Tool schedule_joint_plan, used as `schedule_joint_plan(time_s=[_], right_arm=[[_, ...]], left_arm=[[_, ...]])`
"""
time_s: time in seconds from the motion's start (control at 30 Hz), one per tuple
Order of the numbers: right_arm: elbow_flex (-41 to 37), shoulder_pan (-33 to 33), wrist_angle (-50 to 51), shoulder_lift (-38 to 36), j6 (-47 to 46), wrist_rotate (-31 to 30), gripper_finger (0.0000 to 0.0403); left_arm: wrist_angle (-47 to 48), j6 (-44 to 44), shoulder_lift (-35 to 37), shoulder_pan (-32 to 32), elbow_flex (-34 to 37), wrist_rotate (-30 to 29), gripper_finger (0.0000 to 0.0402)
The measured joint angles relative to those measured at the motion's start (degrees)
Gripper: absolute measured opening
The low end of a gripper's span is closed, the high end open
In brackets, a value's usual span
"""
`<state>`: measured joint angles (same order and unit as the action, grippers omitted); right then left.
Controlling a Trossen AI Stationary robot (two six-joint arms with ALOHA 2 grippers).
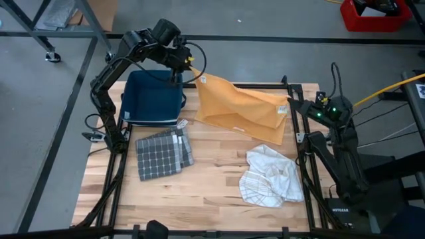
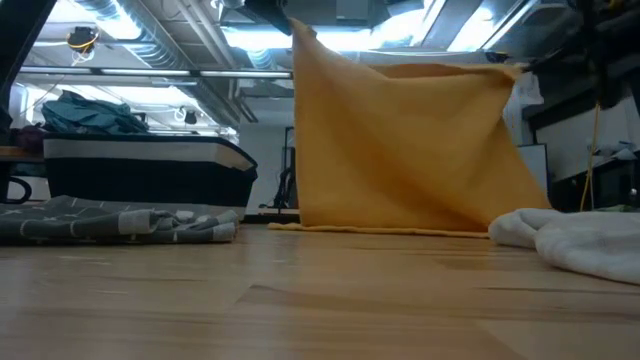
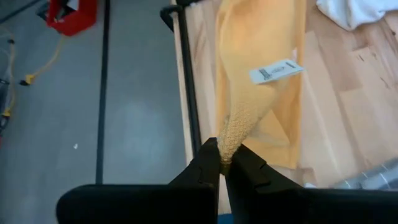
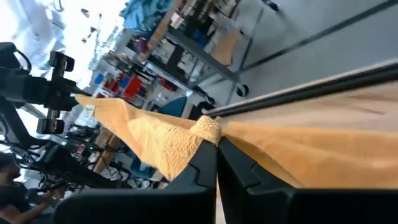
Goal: Fold towel
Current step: Fold the yellow towel
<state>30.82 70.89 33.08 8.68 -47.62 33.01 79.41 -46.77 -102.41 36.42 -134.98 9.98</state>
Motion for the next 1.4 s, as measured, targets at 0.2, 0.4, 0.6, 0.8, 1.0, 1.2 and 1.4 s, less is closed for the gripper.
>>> schedule_joint_plan(time_s=[0.2, 0.4, 0.6, 0.8, 1.0, 1.2, 1.4], right_arm=[[-9.3, -0.1, -15.0, 0.7, -3.8, 1.3, 0.0003], [-12.3, -4.0, -20.2, 0.5, -5.1, 0.1, 0.0003], [-14.2, -18.0, -24.1, 0.6, -1.7, -13.1, 0.0003], [-19.9, -34.0, -35.7, 0.6, -3.6, -26.9, 0.0003], [-18.3, -45.4, -36.7, 0.5, -3.1, -34.7, 0.0003], [-17.3, -56.2, -36.0, 1.3, -4.4, -42.5, 0.0003], [-17.2, -65.9, -33.6, 2.0, -10.1, -48.6, 0.0002]], left_arm=[[-1.3, -0.1, 0.0, 0.0, 0.0, 0.0, 0.0], [-0.8, 0.1, -0.7, 0.0, 0.0, 0.1, 0.0], [-1.2, -0.2, -1.9, 0.0, 0.0, 0.3, 0.0], [-1.2, -0.1, -2.6, 0.0, 0.0, 0.3, 0.0], [1.4, 0.4, -2.6, 0.0, 0.0, 0.3, 0.0], [5.3, 2.1, -2.6, -0.5, 0.0, 0.3, 0.0], [7.9, 3.3, -2.6, -0.6, 0.0, 0.3, 0.0]])
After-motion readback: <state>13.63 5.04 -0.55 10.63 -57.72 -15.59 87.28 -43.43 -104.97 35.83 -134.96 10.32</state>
